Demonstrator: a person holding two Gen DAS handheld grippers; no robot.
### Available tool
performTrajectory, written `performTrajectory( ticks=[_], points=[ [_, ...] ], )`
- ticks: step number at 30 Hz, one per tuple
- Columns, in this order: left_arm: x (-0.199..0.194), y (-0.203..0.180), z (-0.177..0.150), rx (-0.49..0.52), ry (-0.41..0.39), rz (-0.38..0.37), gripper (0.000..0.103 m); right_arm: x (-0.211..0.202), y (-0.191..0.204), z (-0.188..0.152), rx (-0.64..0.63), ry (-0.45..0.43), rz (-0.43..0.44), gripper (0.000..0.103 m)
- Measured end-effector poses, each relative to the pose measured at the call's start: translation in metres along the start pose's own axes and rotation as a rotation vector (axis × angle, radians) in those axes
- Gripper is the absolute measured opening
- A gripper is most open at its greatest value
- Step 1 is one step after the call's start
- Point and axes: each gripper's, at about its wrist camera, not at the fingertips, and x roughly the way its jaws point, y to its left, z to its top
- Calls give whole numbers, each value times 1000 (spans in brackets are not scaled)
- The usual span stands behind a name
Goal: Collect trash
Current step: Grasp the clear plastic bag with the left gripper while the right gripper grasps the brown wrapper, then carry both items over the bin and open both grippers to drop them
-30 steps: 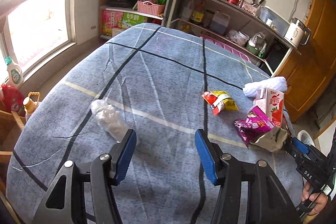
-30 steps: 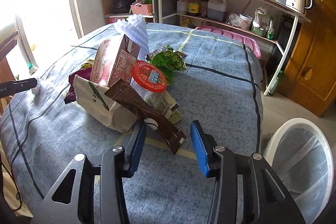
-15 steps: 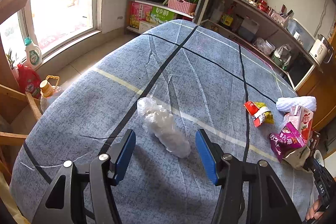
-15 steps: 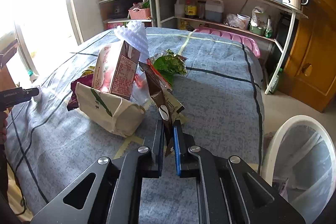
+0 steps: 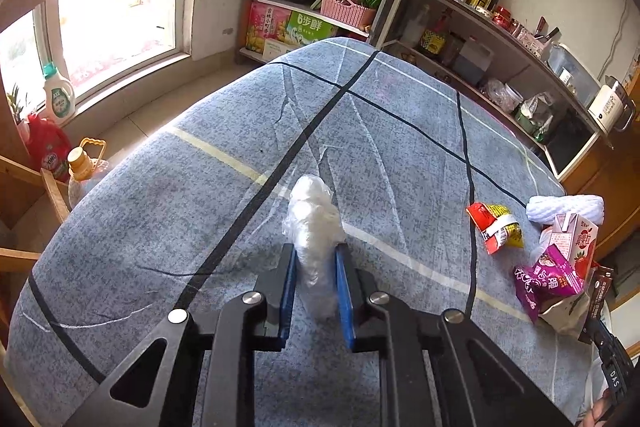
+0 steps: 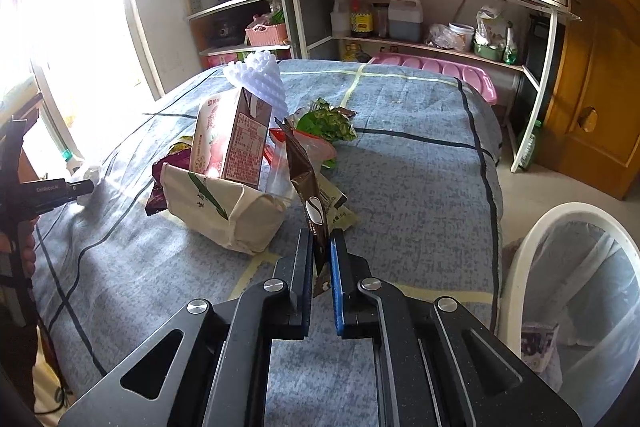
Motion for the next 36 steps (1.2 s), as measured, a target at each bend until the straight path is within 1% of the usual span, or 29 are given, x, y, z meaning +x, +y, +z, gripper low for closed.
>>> performTrajectory(
  ticks=[5, 15, 20, 27, 36],
  points=[
    [-12, -14, -5, 47, -26, -25, 19, -6, 1, -1, 13, -10, 12, 8],
    [-43, -55, -18, 144, -49, -125, 19, -25, -5, -7, 52, -28, 61, 8],
    [-56, -82, -28, 204, -48, -178, 19, -38, -11, -12, 80, -48, 59, 8],
    [-73, -129, -45, 309, -44, -263, 19, -63, -23, -17, 109, -87, 36, 8],
    [-87, -186, -63, 429, -37, -351, 19, -94, -55, -26, 168, -130, -21, 8]
  ],
)
